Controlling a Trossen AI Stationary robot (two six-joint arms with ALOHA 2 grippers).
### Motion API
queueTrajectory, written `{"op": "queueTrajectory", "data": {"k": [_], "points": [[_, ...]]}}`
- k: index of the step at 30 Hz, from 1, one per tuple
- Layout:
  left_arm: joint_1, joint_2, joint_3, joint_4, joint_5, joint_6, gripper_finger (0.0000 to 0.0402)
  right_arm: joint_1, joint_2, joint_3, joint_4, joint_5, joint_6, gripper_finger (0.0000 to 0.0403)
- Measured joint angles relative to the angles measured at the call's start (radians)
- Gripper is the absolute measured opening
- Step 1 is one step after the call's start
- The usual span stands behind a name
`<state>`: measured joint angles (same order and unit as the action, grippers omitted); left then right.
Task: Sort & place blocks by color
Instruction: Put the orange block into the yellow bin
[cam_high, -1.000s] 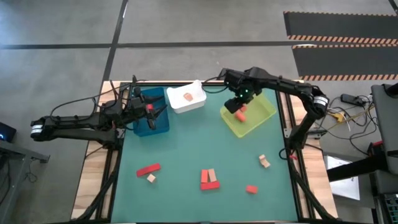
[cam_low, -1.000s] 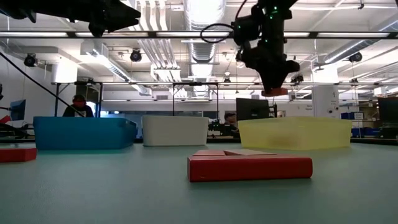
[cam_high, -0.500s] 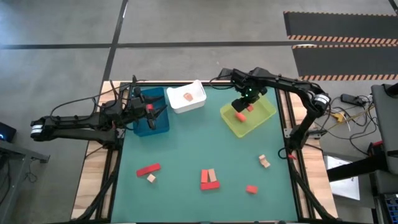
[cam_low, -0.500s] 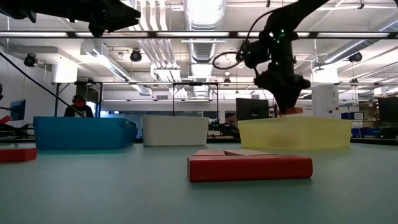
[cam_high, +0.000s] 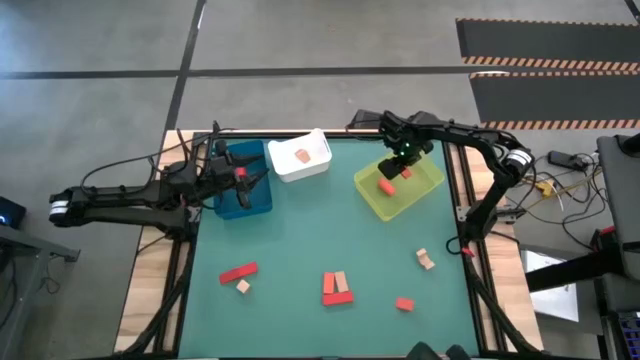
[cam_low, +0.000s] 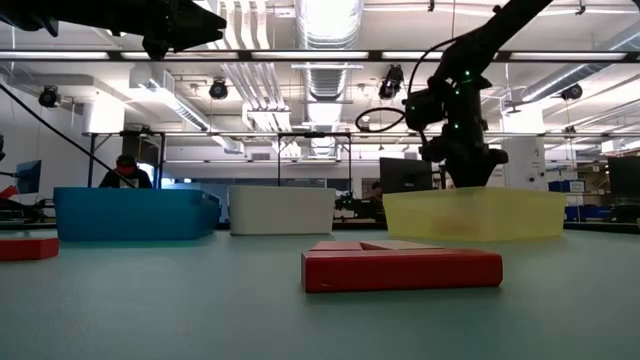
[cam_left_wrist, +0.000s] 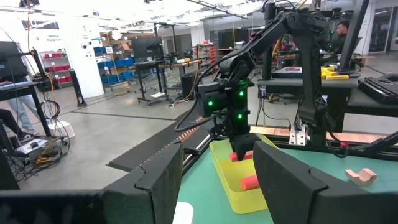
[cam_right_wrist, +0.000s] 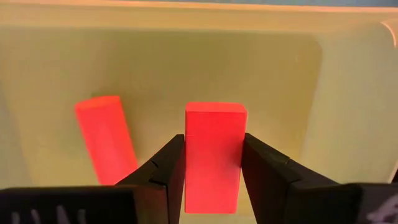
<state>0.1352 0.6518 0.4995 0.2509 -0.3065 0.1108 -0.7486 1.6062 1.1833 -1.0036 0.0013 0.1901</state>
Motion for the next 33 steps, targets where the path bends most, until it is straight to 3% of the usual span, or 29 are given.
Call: {"op": "queueTrajectory", "data": {"k": [14,25,33], "points": [[0.0,0.0,0.0,-0.004,0.0,0.001,0.018,-0.014,0.0,-0.122,0.119,0.009,-0.022,0.0124],[0.0,0.0,0.0,-0.003,0.0,0.001,0.018,-0.025,0.0,-0.131,0.137,0.097,-0.058,0.0125],[0.0,0.0,0.0,-0.003,0.0,0.001,0.018,-0.025,0.0,-0.144,0.177,0.106,-0.074,0.0125]]}}
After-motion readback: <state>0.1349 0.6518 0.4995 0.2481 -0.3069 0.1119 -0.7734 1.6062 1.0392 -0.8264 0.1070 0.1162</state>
